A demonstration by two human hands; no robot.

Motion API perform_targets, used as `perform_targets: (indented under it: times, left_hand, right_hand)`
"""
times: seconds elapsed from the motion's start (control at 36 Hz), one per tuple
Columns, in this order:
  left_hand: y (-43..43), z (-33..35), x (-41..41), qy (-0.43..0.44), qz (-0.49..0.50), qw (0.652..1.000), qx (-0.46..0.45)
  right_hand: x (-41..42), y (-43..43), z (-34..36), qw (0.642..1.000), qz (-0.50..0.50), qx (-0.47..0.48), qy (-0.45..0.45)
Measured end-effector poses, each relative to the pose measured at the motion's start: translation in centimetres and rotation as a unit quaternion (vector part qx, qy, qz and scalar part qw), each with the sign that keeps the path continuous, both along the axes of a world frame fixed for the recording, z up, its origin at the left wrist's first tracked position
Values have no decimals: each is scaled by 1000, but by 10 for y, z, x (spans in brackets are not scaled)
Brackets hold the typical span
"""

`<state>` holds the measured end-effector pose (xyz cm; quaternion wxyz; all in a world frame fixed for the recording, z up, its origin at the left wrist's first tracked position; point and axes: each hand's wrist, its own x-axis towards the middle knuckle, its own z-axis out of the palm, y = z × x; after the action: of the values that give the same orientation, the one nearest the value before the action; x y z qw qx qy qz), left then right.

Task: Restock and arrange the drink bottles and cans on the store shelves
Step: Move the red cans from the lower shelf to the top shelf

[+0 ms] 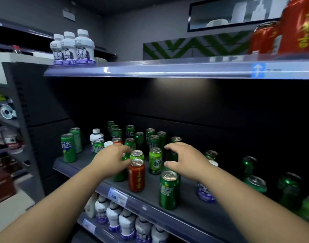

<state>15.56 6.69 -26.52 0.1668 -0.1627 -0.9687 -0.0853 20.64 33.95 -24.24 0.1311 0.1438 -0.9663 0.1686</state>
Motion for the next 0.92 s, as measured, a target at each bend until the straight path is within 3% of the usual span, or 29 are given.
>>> perform_targets:
  times: [0.44,0.75,0.92]
  left_hand:
    - [-117,-6,-152,-39,-39,998,2]
    - [-116,-9,-240,-76,-78,993,55]
    - [-97,-11,-280,-140,-104,985,-10]
  right_hand:
    - [-108,-125,-53,985,13,127,-119]
    - [-110,-147,-65,983,-93,82,-134]
    - [-102,-145,-61,976,-128,43,-170]
